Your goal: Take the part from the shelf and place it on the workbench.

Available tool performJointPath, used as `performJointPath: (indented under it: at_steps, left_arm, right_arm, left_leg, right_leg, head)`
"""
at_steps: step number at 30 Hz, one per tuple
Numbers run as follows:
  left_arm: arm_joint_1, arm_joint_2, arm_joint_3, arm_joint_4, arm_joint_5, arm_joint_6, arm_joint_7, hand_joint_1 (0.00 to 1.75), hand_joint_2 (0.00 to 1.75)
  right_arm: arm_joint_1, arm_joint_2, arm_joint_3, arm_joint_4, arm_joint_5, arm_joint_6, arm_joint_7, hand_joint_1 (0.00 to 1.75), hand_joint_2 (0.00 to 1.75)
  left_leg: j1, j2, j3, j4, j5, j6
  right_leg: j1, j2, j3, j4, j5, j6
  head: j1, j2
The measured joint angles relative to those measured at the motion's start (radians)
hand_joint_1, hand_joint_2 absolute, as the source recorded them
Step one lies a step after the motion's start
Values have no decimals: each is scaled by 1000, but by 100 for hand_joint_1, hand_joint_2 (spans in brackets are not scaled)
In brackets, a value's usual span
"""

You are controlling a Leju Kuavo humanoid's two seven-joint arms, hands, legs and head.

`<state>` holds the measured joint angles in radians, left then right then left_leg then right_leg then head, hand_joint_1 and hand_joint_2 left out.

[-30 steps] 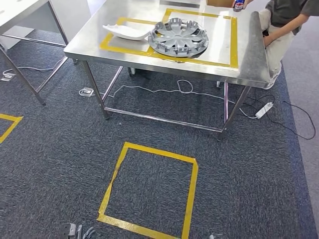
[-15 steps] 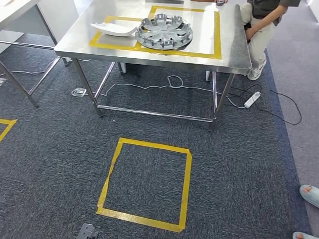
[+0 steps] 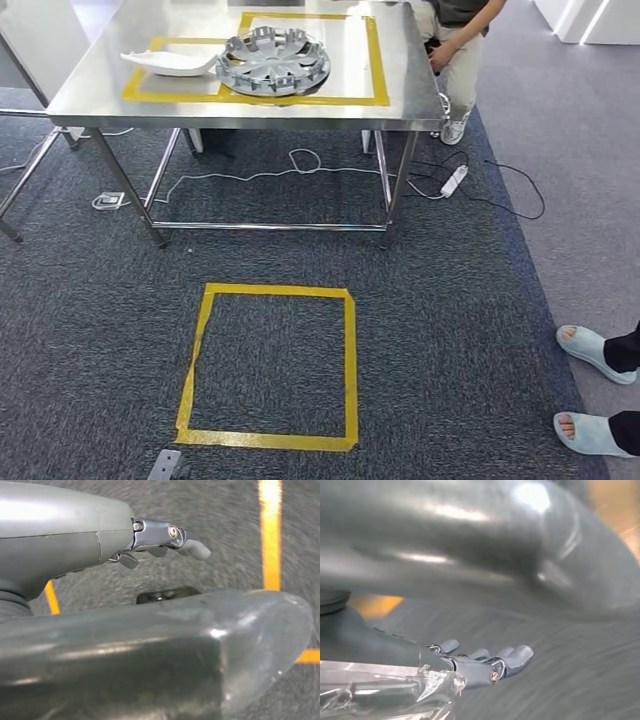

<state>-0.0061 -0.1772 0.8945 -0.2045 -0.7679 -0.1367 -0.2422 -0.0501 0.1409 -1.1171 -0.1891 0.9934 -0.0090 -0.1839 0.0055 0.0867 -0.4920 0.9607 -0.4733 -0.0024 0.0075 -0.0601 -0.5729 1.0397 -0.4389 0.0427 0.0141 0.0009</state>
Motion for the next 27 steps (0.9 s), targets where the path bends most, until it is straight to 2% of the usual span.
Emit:
performJointPath:
  at_steps: [1, 2, 3, 4, 6, 7, 8, 9, 10, 11, 12, 13, 14, 15, 17, 19, 20, 21, 23, 24, 25, 26, 27]
  left_arm:
    - [-1, -1, -4, 0, -11, -1, -9, 0, 0]
    - [-1, -1, -8, 0, -19, -1, -14, 0, 0]
    - [-3, 0, -12, 0, -23, 1, -16, 0, 0]
    - [-5, 0, -14, 0, -24, 5, -13, 0, 0]
    - [-7, 1, -15, 0, -23, 14, 4, 0, 0]
    - [-6, 3, -15, 0, -20, 18, 17, 0, 0]
    - [-4, 6, -15, 0, -15, 21, 30, 0, 0]
    - [-1, 9, -14, 0, -8, 24, 43, 0, 0]
    - [2, 13, -12, 0, 1, 27, 55, 0, 0]
    - [4, 18, -10, 0, 9, 28, 64, 0, 0]
    - [5, 22, -7, 0, 17, 30, 71, 0, 0]
    - [5, 27, -3, 0, 23, 31, 76, 0, 0]
    - [4, 30, 0, 0, 26, 31, 79, 0, 0]
    - [3, 32, 3, 0, 29, 31, 83, 0, 0]
    - [0, 35, 10, 0, 30, 28, 101, 0, 0]
    - [-2, 34, 14, 0, 28, 15, 120, 0, 0]
    - [-4, 34, 15, 0, 27, 8, 125, 0, 0]
    - [-4, 34, 15, 0, 26, 2, 126, 0, 0]
    - [-3, 34, 17, 0, 25, -4, 126, 0, 0]
    - [-1, 34, 19, 0, 25, -6, 126, 0, 0]
    - [1, 35, 20, 0, 24, -7, 122, 0, 0]
    - [1, 36, 21, 0, 21, -7, 116, 0, 0]
    - [0, 37, 21, 0, 15, -8, 106, 0, 0]
  right_arm:
    - [0, -1, 16, 0, 16, -27, 49, 0, 0]
    - [1, -1, 24, 0, 2, -35, 74, 0, 0]
    - [1, -1, 23, 0, -35, -34, 83, 0, 0]
    - [2, -1, 16, 0, -76, -32, 86, 0, 0]
    - [0, 1, -2, 0, -129, -33, 98, 0, 0]
    - [-2, 2, -7, 0, -132, -39, 110, 0, 0]
    - [-5, 4, -9, 0, -122, -47, 125, 0, 0]
    - [-8, 6, -8, 0, -106, -58, 137, 0, 0]
    - [-9, 9, -7, 0, -90, -68, 145, 0, 0]
    - [-10, 11, -5, 0, -75, -75, 147, 0, 0]
    - [-10, 14, -3, 0, -64, -80, 144, 0, 0]
    - [-11, 17, -2, 0, -57, -83, 141, 0, 0]
    - [-13, 19, -1, 0, -52, -84, 136, 0, 0]
    - [-16, 21, 1, 0, -45, -84, 130, 0, 0]
    - [-18, 23, 16, 0, -7, -87, 101, 0, 0]
    - [-13, 24, 50, 0, 63, -94, 65, 0, 0]
    - [-11, 25, 70, 0, 92, -98, 54, 0, 0]
    - [-11, 26, 89, 0, 114, -101, 48, 0, 0]
    - [-15, 29, 120, 0, 131, -104, 44, 0, 0]
    - [-18, 32, 131, 0, 134, -104, 44, 0, 0]
    - [-19, 34, 142, 0, 139, -104, 47, 0, 0]
    - [-18, 36, 153, 0, 154, -108, 59, 0, 0]
    - [-16, 38, 166, 0, 182, -113, 78, 0, 0]
  left_leg:
    - [-3, 9, 0, 1, -1, -4]
    - [-5, 19, 0, 1, -2, -8]
    - [-6, 29, 0, 2, -2, -13]
    - [-5, 27, -1, 4, -6, -19]
    - [-2, -15, -21, 48, -40, -29]
    - [0, -45, -46, 101, -71, -33]
    - [0, -65, -79, 170, -106, -34]
    - [1, -74, -114, 240, -133, -35]
    - [1, -78, -139, 287, -143, -35]
    - [1, -80, -149, 299, -132, -35]
    - [2, -83, -139, 271, -102, -34]
    - [4, -91, -113, 212, -61, -34]
    - [7, -115, -81, 142, -26, -34]
    - [12, -139, -54, 81, -3, -34]
    - [14, -170, -32, 25, 6, -29]
    - [13, -150, -33, 22, 7, -15]
    - [14, -138, -33, 21, 10, -8]
    - [15, -124, -33, 20, 12, -1]
    - [14, -95, -34, 19, 14, 6]
    - [13, -78, -34, 19, 14, 7]
    - [12, -62, -34, 19, 13, 7]
    - [11, -48, -34, 19, 13, 7]
    - [11, -35, -33, 20, 12, 5]
  right_leg:
    - [4, -13, 15, -31, 5, -7]
    - [7, -11, 14, -37, 2, -13]
    - [6, 3, 9, -36, 5, -20]
    - [5, 15, 6, -37, 8, -26]
    - [0, 39, 2, -41, 14, -37]
    - [-3, 50, 0, -43, 17, -42]
    - [-4, 62, -2, -43, 18, -45]
    - [-4, 76, -4, -43, 20, -47]
    - [-4, 90, -5, -43, 21, -49]
    - [-4, 106, -6, -42, 23, -48]
    - [-5, 122, -6, -42, 24, -47]
    - [-6, 137, -6, -40, 26, -45]
    - [-6, 152, -8, -38, 27, -41]
    - [-5, 165, -12, -32, 28, -36]
    - [-6, 187, -25, -26, 30, -24]
    - [-10, 205, -37, -28, 35, -12]
    - [-10, 194, -42, -22, 31, -8]
    - [-9, 170, -55, 3, 13, -3]
    - [-8, 102, -107, 120, -56, 6]
    - [-10, 81, -139, 194, -92, 10]
    - [-13, 71, -162, 248, -113, 13]
    - [-15, 67, -167, 268, -114, 14]
    - [-16, 63, -151, 246, -98, 15]
  head:
    - [0, 0]
    - [0, 0]
    - [0, 0]
    - [0, 0]
    - [-2, 0]
    - [-3, 0]
    - [-4, 0]
    - [-4, 0]
    - [-4, 0]
    - [-4, 0]
    - [-4, 0]
    - [-4, 0]
    - [-4, 0]
    - [-4, 0]
    - [-5, 0]
    - [-5, 0]
    - [-3, 0]
    - [1, 0]
    - [10, 0]
    - [11, 0]
    - [11, 0]
    - [11, 0]
    - [11, 0]
